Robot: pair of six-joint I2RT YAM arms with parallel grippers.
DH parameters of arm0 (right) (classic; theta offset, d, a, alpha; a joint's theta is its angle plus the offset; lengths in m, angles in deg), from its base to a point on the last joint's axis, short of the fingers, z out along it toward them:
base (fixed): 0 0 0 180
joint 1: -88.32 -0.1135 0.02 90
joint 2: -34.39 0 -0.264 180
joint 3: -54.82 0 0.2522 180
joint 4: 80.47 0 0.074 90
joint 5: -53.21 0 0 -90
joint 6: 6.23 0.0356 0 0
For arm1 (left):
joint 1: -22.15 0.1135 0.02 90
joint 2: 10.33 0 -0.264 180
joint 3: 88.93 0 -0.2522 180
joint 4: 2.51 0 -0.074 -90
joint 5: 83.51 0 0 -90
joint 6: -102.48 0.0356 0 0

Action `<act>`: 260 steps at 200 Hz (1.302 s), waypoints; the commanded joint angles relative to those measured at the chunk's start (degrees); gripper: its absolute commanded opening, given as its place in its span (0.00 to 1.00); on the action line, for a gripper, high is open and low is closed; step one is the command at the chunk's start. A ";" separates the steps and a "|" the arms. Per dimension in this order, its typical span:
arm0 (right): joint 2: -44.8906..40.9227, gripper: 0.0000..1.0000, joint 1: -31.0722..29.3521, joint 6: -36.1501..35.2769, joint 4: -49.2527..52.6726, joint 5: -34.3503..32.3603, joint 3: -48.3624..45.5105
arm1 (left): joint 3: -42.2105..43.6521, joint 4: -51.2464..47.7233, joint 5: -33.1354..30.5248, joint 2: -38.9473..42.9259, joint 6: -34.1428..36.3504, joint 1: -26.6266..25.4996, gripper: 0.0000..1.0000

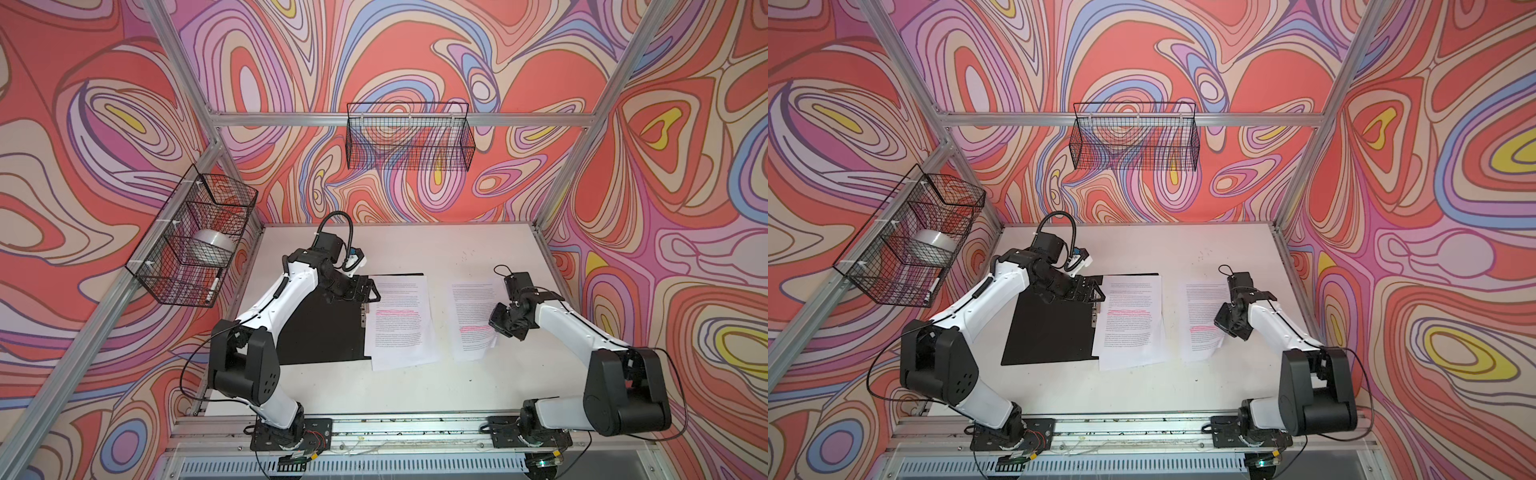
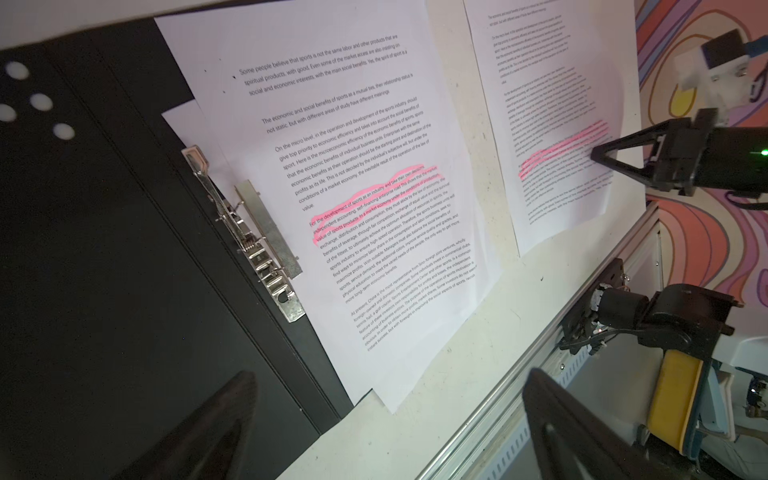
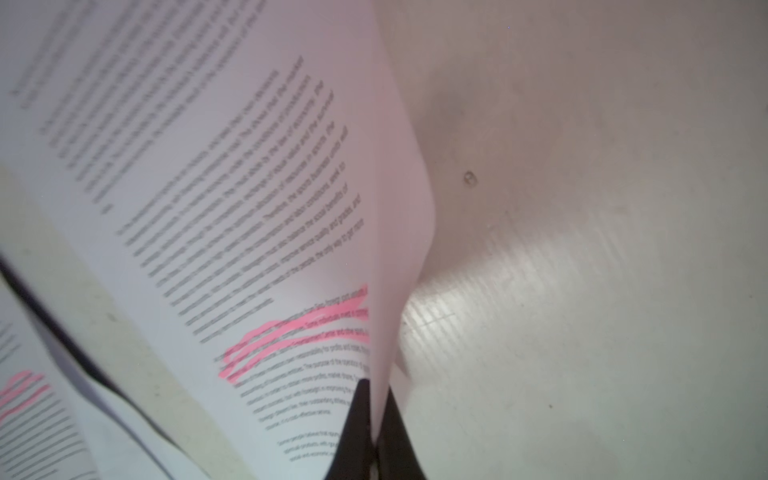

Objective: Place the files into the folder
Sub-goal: 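Pinch the remaining white papers' edge with the right gripper and lift them upright, then carry the lifted papers over the folder and lay them on the clipped stack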

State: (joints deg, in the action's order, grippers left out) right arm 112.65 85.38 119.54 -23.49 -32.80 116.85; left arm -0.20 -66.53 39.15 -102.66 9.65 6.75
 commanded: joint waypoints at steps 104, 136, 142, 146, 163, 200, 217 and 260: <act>-3.39 0.00 -6.87 -4.23 2.39 20.46 23.37 | -7.64 -0.98 0.01 -6.38 -6.89 4.90 1.00; -0.09 0.00 -13.82 -3.10 1.48 19.65 28.57 | -8.19 -1.34 0.55 -7.07 -7.93 6.15 1.00; 0.26 0.00 -14.90 -2.57 0.63 19.53 29.01 | -8.18 -1.24 0.24 -6.86 -7.90 6.25 1.00; 0.38 0.00 -15.60 -2.20 -0.04 19.48 29.27 | -8.10 -1.13 0.03 -6.64 -7.89 6.26 1.00; 1.29 0.00 -17.75 -0.73 -2.87 20.27 29.93 | -7.74 -0.74 -0.93 -5.78 -7.72 6.35 1.00; 3.54 0.01 -22.76 0.20 -6.19 21.50 32.09 | -7.65 -0.89 -1.74 -4.70 -7.54 6.60 1.00; 3.85 0.01 -24.49 1.20 -8.42 21.41 32.08 | -7.56 -0.89 -1.74 -4.70 -7.79 6.68 1.00; 4.33 0.01 -25.27 4.47 -13.25 18.34 25.59 | -7.65 -1.20 -1.01 -4.78 -8.42 6.70 1.00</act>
State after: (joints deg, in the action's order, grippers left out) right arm 116.36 60.22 121.33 -32.51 -12.01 146.62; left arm -6.59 -66.62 37.93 -108.98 1.85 13.16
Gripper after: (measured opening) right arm 0.047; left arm 0.999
